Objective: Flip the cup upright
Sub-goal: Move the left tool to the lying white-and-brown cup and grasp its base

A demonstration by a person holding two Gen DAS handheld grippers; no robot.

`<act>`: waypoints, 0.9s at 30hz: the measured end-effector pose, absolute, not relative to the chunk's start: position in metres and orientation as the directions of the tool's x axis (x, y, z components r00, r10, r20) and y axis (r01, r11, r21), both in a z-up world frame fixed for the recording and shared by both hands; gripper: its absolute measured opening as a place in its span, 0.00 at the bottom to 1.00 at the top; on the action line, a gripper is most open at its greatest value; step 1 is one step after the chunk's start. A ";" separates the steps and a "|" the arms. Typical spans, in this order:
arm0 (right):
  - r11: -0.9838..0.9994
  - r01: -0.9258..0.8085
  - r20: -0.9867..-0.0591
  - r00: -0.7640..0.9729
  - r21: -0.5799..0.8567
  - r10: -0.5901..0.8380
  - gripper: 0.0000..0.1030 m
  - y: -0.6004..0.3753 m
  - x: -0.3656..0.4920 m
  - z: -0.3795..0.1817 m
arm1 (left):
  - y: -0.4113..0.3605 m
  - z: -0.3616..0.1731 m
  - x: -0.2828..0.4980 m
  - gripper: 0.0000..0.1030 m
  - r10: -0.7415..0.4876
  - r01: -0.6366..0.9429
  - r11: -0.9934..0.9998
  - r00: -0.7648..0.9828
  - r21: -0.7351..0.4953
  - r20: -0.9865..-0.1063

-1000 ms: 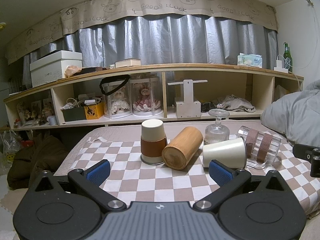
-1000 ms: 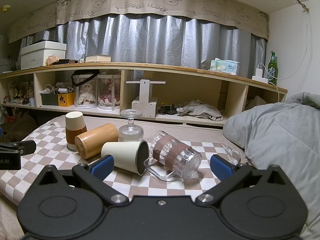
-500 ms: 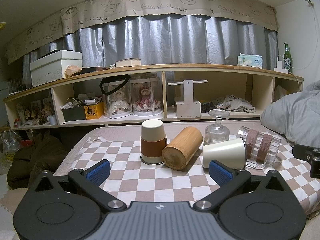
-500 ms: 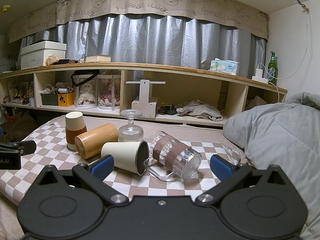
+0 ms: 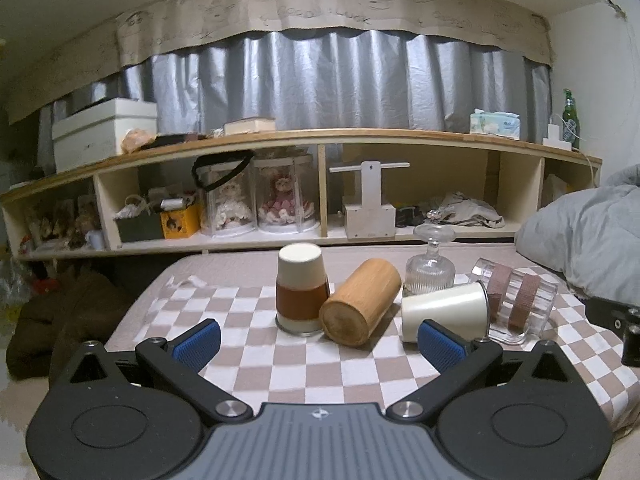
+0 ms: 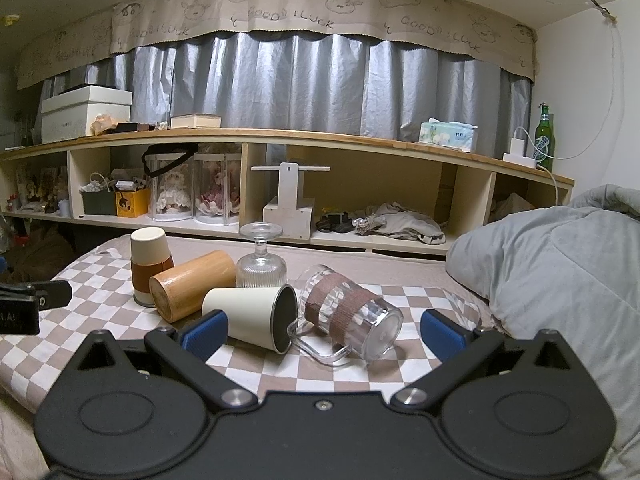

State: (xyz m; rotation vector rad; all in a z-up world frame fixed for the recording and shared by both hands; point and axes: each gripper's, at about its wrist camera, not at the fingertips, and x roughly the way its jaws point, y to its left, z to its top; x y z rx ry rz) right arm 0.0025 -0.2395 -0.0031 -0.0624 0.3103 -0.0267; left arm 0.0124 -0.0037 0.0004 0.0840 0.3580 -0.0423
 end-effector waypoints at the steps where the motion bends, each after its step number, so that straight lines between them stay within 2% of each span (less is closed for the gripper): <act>1: 0.998 0.015 -0.302 0.953 -0.063 -0.033 1.00 -0.243 0.004 -0.003 | -0.004 0.004 0.016 1.00 -0.027 0.060 0.995 0.938 0.086 -0.347; 7: 0.999 0.017 -0.300 0.954 -0.043 -0.029 1.00 -0.245 0.007 -0.004 | -0.003 0.016 0.046 1.00 -0.083 0.128 0.985 0.939 0.116 -0.335; 14: 1.000 0.018 -0.296 0.955 -0.014 -0.021 1.00 -0.252 0.009 -0.008 | -0.012 0.005 0.094 0.96 -0.152 0.227 0.958 0.919 0.174 -0.365; 20: 1.000 0.007 -0.303 0.953 0.017 -0.002 1.00 -0.258 0.013 -0.012 | -0.007 -0.007 0.146 0.90 -0.116 0.201 0.965 0.906 0.171 -0.407; 27: 0.999 -0.002 -0.327 0.945 0.039 0.015 1.00 -0.264 0.021 -0.019 | 0.004 -0.020 0.200 0.88 -0.036 0.116 0.980 0.903 0.162 -0.427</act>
